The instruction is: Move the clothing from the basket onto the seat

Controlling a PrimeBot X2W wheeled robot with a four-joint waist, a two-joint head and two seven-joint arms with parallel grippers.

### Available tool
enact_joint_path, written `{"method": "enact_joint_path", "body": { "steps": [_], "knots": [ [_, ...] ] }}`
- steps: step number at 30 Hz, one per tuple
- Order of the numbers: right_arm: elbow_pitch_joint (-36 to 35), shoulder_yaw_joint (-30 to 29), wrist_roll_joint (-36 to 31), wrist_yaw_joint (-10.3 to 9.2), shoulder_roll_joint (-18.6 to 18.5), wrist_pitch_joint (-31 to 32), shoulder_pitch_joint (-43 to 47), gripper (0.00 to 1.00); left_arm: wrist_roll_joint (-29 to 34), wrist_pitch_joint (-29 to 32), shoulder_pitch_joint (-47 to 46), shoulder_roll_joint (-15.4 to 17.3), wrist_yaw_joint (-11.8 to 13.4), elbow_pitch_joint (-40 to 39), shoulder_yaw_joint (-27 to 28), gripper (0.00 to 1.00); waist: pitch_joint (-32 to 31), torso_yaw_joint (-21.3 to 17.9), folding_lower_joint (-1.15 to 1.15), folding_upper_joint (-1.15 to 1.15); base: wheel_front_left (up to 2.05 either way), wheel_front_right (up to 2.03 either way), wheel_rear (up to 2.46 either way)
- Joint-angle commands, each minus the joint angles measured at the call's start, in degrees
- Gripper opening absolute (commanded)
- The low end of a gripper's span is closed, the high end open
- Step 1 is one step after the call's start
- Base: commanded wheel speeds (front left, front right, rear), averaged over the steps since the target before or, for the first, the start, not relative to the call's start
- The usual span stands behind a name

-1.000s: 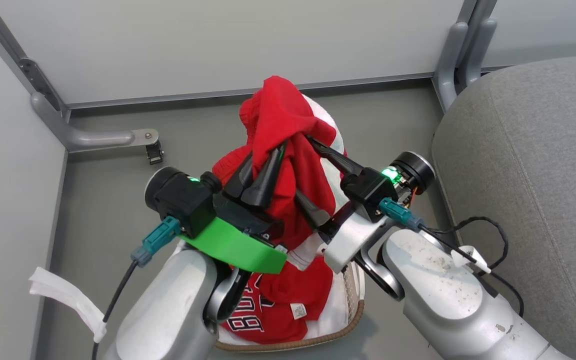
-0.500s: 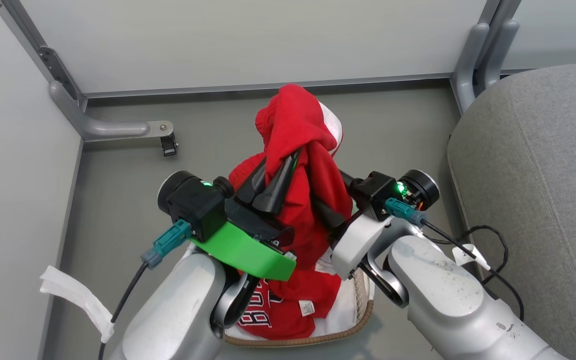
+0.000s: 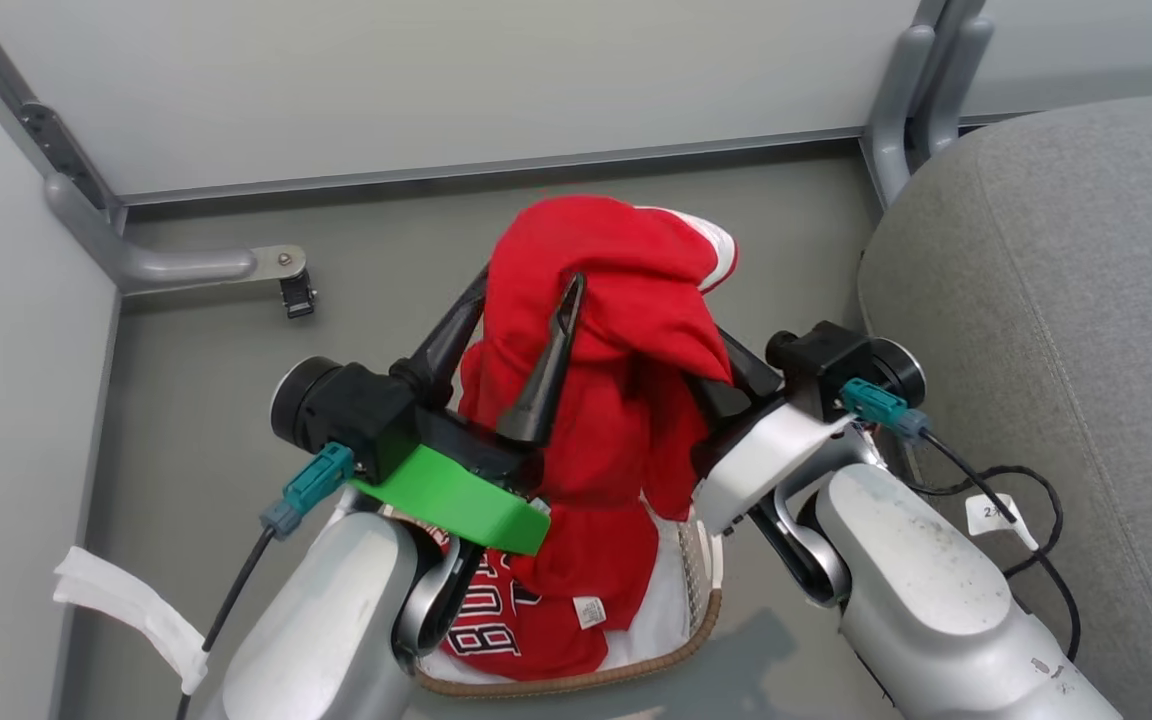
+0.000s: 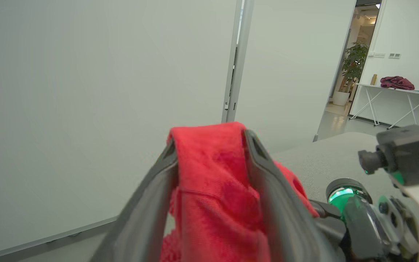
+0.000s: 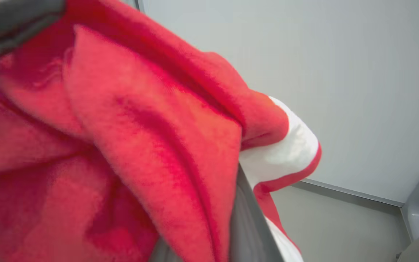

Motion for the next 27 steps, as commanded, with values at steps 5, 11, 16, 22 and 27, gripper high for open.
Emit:
{"method": "enact_joint_path", "body": {
  "steps": [5,11,16,22,27],
  "knots": [
    [-2.8,-4.1,2.5,-0.07,-0.2,-0.1,2.9,0.0,2.0,0.0,1.6,0.8,-0.2,0.3,1.1,1.0,0.7,-6.3,0.0,0.0,0.0,0.0,0.0],
    [-5.1,-9.7,4.3,-0.06,-0.1,-0.1,4.8,0.0,3.1,0.0,3.1,0.9,-0.2,0.2,1.5,1.0,1.2,-13.7,0.0,0.0,0.0,0.0,0.0],
    [-6.0,-11.9,3.7,-0.05,-0.2,-0.1,6.4,0.0,3.5,0.0,3.8,1.2,-0.2,0.4,1.1,1.0,1.4,-20.5,0.0,0.0,0.0,0.0,0.0],
    [-7.0,-14.8,3.3,-0.05,-0.2,-0.1,8.5,0.0,3.9,0.0,4.1,1.2,-0.2,0.4,0.8,1.0,1.8,-27.6,0.0,0.0,0.0,0.0,0.0],
    [-7.6,-17.3,1.8,-0.05,-0.2,-0.1,10.1,0.0,3.9,0.0,3.7,1.0,-0.2,0.9,-0.8,1.0,2.6,-30.5,0.0,0.0,0.0,0.0,0.0]
  ]
}}
